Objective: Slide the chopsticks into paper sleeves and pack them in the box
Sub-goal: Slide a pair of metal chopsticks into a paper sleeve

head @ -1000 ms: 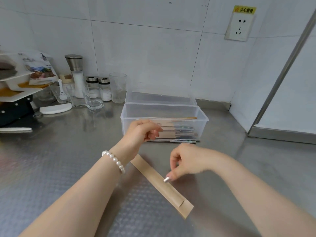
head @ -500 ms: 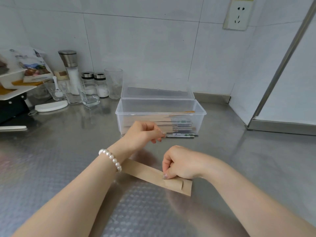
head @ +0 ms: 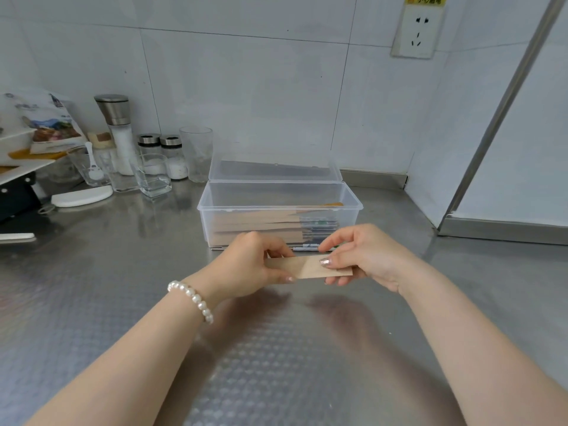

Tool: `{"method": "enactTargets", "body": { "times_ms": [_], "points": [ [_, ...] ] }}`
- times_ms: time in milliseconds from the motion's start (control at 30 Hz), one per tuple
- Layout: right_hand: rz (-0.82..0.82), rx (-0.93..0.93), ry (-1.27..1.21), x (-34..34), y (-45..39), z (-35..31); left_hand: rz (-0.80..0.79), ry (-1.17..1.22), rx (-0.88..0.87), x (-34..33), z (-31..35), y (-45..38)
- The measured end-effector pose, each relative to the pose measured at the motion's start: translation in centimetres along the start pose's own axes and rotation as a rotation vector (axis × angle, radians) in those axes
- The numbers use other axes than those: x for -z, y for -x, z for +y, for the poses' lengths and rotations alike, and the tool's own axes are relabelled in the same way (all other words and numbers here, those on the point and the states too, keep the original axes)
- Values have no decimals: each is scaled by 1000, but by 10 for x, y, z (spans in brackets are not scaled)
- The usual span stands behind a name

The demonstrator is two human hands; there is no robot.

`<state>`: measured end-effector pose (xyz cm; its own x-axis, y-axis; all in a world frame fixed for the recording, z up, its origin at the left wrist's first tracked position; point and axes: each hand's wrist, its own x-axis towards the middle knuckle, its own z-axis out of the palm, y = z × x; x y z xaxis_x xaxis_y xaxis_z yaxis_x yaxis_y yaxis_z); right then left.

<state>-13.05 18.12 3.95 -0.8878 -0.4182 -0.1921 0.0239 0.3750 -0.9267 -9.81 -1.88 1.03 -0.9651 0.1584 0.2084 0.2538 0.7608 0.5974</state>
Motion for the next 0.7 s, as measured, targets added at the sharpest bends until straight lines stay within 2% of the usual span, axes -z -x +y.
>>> {"method": "enactTargets", "body": {
  "times_ms": [133,367,567,700],
  "points": [
    [73,-2,-143,4,-2,1,42,-7,3,3,-2,0],
    [47,50,-210,-26,-4,5,116,-4,-160,-13,5,2],
    [47,35,-306,-18,-6,5,145,1,-77,-7,2,0],
    [44,59,-225,-21,-7,9,127,30,-79,-9,5,1]
  ]
}}
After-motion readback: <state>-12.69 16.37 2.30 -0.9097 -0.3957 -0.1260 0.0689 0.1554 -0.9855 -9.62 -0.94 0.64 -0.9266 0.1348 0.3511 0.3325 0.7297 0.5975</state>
